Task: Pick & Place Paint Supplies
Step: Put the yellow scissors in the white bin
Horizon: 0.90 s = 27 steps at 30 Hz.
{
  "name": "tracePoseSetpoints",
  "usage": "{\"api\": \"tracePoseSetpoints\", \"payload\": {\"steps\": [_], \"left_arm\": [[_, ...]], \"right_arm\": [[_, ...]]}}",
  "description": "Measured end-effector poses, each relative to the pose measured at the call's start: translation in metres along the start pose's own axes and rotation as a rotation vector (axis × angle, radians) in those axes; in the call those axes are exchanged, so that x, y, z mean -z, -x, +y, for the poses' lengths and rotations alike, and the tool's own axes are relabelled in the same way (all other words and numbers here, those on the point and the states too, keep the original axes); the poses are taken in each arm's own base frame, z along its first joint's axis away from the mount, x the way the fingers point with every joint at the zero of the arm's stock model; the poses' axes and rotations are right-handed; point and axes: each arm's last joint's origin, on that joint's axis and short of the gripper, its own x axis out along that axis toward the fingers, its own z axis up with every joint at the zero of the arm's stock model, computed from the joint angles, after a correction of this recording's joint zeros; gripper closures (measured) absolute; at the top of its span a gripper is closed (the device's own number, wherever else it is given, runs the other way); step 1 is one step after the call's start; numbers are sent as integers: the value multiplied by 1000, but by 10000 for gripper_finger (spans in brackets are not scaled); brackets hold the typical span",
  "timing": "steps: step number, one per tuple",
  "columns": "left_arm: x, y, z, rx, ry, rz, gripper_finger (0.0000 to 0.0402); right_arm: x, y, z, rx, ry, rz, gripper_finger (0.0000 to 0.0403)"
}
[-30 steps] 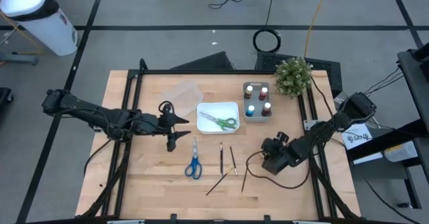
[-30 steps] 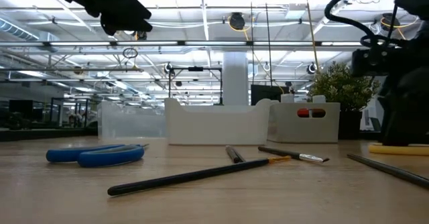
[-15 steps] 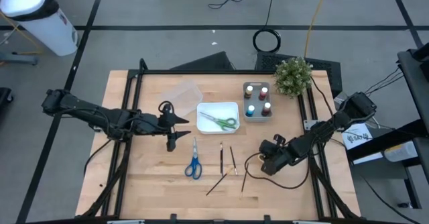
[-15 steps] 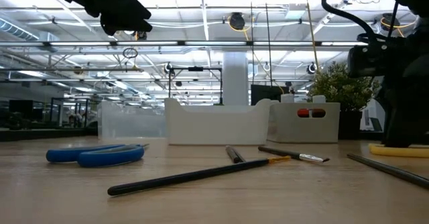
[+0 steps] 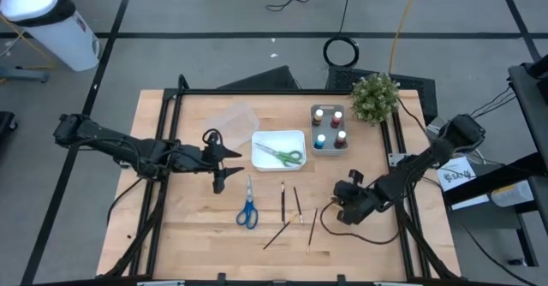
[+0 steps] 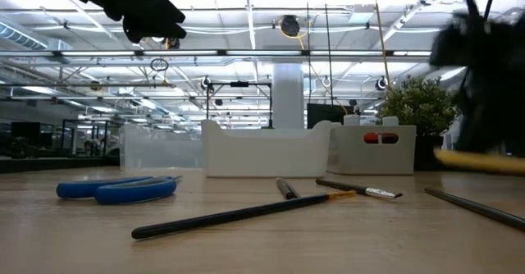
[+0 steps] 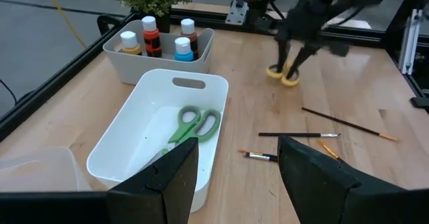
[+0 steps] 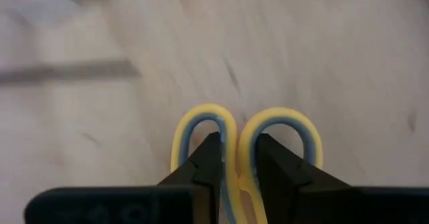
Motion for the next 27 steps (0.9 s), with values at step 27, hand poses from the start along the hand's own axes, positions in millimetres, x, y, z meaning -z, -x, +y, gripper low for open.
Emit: {"api": "tracePoseSetpoints", "payload": {"steps": [27], "left_arm": [[-2, 0, 0, 5, 8, -23, 188]], "right_arm": [[-132, 46, -17, -448, -16, -829, 347]]}}
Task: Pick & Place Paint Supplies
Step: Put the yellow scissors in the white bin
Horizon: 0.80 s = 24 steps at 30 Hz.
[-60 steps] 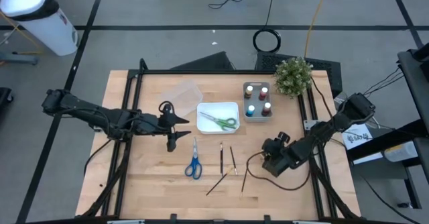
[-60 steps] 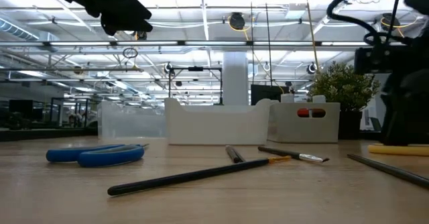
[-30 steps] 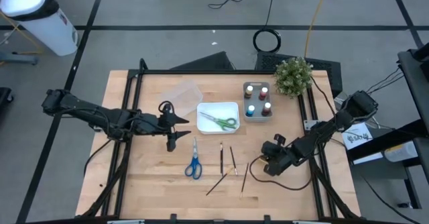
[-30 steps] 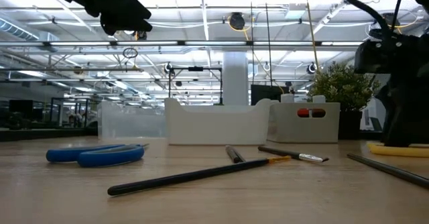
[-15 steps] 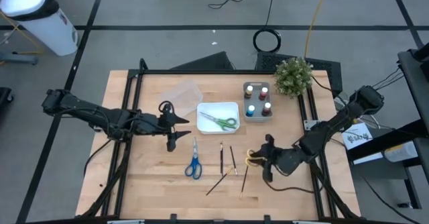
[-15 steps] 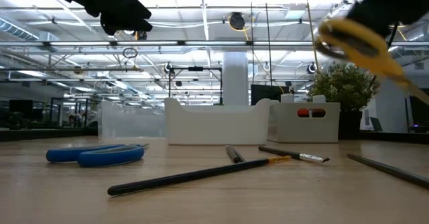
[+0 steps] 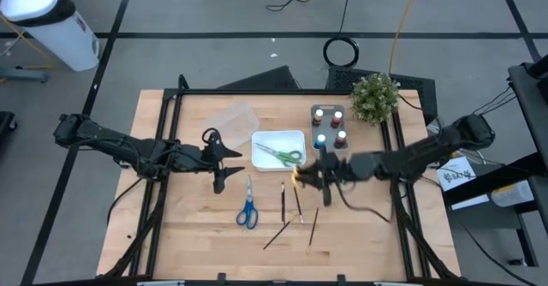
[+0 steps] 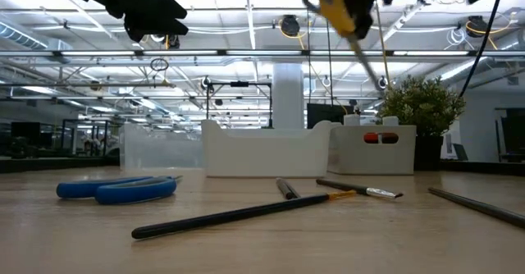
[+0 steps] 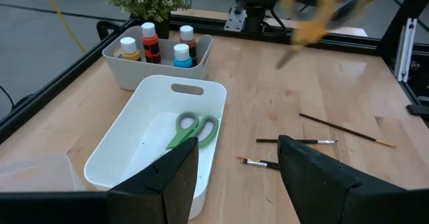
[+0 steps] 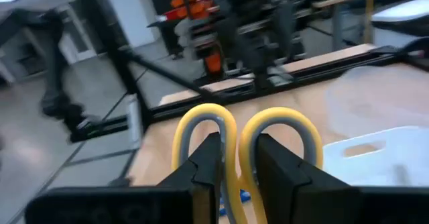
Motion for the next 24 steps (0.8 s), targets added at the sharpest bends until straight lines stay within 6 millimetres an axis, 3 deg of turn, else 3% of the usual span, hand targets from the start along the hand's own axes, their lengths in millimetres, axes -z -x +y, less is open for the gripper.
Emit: {"api": "tracePoseSetpoints", "payload": {"steps": [8, 16, 24], "left_arm": [[-3, 0, -1, 5, -21, -26, 188], [-4, 0, -1, 9, -19, -44, 188], [-4, 0, -1, 17, -20, -38, 188]], "right_arm": [[-32, -14, -67, 73, -56, -80, 347], [-46, -65, -78, 72, -22, -26, 347], [-27, -101, -100, 205, 47, 155, 347]]}}
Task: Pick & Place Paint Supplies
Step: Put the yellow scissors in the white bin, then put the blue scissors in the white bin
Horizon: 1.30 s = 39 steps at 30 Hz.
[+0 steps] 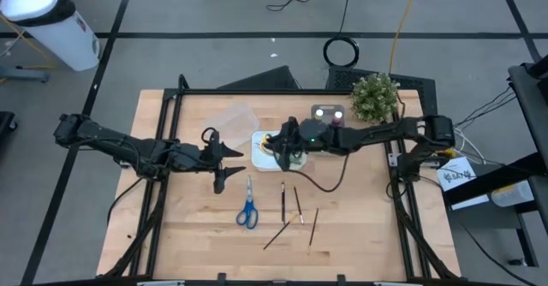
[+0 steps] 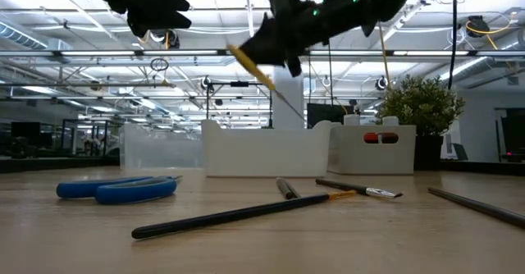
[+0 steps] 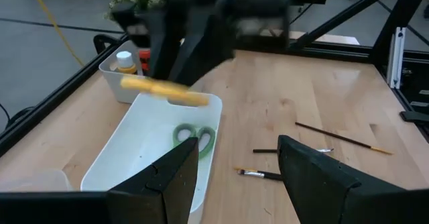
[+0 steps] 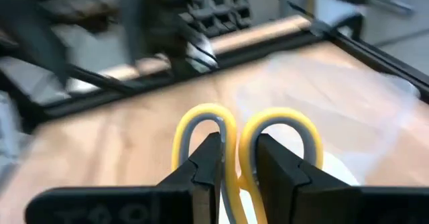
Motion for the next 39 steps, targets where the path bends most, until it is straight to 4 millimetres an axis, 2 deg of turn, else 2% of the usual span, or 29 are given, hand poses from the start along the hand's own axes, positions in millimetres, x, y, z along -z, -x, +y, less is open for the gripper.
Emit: {"api": "tracePoseSetpoints", "payload": {"steps": [7, 16, 18, 24, 28, 33, 36, 39], "left_arm": [[0, 0, 0, 1, 0, 1, 188], [0, 0, 0, 2, 1, 0, 188], [0, 0, 0, 2, 1, 0, 188], [0, 0, 0, 2, 1, 0, 188], [0, 0, 0, 4, 3, 1, 188], [0, 0, -1, 11, 82, 2, 188], [0, 0, -2, 36, 133, 9, 188], [3, -3, -3, 61, 175, 38, 188]], "right_arm": [[24, -17, -13, 48, -11, 98, 347], [41, -22, -18, 127, -6, 196, 347], [41, -21, -19, 160, -2, 194, 329], [39, -22, -18, 166, -18, 170, 230], [40, -22, -14, 155, -15, 172, 196], [39, -18, 8, 52, 25, 163, 187], [34, -16, 32, -97, 52, 110, 194], [39, -9, 61, -223, 88, 118, 201]]}}
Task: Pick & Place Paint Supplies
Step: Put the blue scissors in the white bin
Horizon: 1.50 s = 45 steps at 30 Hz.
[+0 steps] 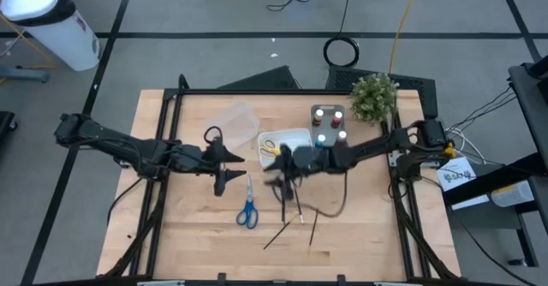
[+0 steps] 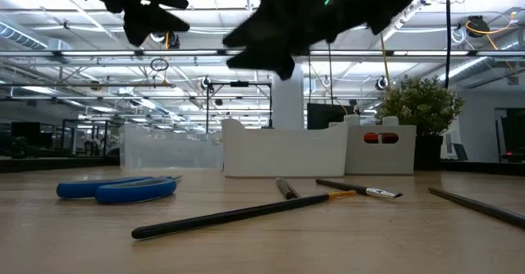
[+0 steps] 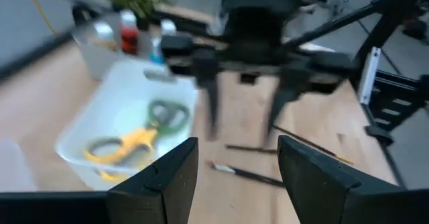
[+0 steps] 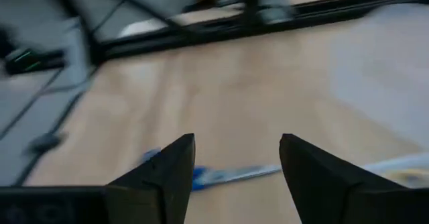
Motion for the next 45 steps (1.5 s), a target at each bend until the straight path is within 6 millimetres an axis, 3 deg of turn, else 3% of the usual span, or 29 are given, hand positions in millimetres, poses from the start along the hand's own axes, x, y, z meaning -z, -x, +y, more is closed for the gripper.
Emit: {"api": "tracePoseSetpoints", "payload": {"steps": [5, 11, 17, 24, 30, 36, 42, 45], "left_arm": [[19, -16, -14, 175, 53, 172, 188], [67, -52, -43, 251, -49, 354, 188], [109, -69, -41, 142, -36, 568, 188], [127, -58, -34, -23, 53, 754, 188], [133, -61, -45, -29, 159, 704, 188], [144, -82, -58, 52, 158, 578, 188], [146, -107, -60, 88, 165, 369, 188], [133, -118, -56, 70, 114, 195, 188]], "right_arm": [[7, 5, 52, -133, 79, 20, 210], [17, 15, 103, -270, 171, 13, 216], [27, 21, 128, -264, 173, 28, 217], [32, 26, 143, -276, 192, 26, 224], [33, 27, 145, -282, 189, 26, 230], [32, 27, 146, -284, 188, 17, 232], [32, 27, 146, -284, 187, 15, 232], [31, 27, 146, -286, 186, 9, 232]]}}
